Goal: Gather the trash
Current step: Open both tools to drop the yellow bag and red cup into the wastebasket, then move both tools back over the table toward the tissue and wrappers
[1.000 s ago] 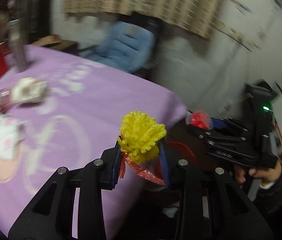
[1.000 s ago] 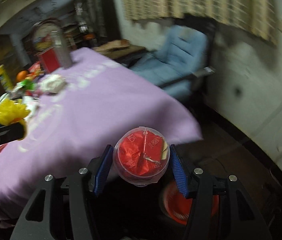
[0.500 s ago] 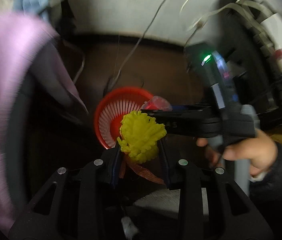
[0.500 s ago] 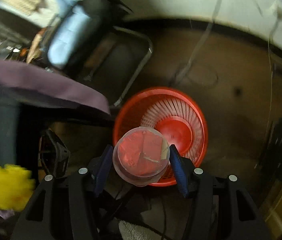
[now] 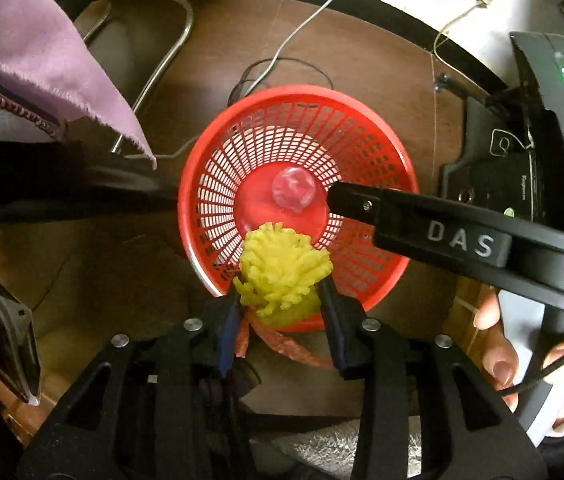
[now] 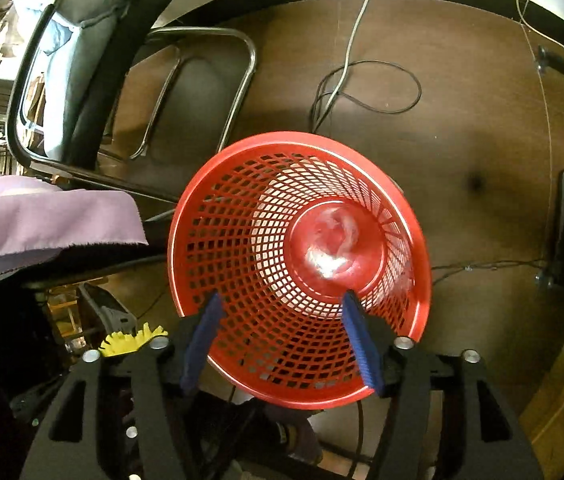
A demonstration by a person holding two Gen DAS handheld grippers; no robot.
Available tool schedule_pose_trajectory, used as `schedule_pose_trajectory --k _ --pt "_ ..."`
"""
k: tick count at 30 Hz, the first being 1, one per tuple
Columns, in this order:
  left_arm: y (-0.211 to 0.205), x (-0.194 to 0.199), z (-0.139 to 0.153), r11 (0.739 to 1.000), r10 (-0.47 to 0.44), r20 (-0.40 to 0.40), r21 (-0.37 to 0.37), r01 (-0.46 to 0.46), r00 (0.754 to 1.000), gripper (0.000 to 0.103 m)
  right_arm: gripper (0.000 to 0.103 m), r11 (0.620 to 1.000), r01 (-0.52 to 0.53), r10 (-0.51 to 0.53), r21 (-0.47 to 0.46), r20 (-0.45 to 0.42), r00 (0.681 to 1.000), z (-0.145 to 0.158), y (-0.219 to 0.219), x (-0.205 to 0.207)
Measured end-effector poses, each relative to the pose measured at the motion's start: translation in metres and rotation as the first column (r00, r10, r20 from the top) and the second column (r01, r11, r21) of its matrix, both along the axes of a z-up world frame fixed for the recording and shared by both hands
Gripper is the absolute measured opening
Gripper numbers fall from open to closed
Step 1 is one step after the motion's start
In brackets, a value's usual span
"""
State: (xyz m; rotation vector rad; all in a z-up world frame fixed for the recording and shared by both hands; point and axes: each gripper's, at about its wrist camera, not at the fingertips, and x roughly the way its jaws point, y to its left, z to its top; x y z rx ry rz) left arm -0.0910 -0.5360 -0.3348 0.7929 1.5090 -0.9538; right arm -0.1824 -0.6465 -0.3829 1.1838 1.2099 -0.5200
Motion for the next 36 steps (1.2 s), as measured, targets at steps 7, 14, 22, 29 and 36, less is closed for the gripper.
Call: schedule_pose_trajectory --k 7,14,22,29,36 --pt "-0.007 -0.004 0.031 0.998 0.032 0.008 -0.046 -0.032 0.999 0.071 0.069 0.998 -0.001 0.002 -0.063 0.016 1.000 0.027 -0.004 -0.012" --pt "0.010 -0.010 0.053 0.997 0.029 0.027 -0.076 -0.027 0.999 0.071 0.070 0.990 0.011 -0.004 -0.144 0.049 0.999 0.072 -0.007 -0.024" --pt "0.037 -0.035 0.120 0.979 -0.031 0.114 -0.198 0.053 0.993 0.072 0.079 0.938 0.008 0.018 -0.346 0.072 0.997 0.159 -0.004 -0.026" --pt "0.070 -0.046 0.187 0.944 -0.030 0.227 -0.314 0.102 0.973 0.075 0.086 0.874 -0.009 0.089 -0.486 0.143 0.986 0.248 0.025 -0.013" --pt "0.130 -0.021 0.253 0.896 0.130 0.258 -0.443 -0.002 0.957 0.079 0.089 0.816 -0.064 0.196 -0.574 0.171 0.966 0.303 0.073 0.006"
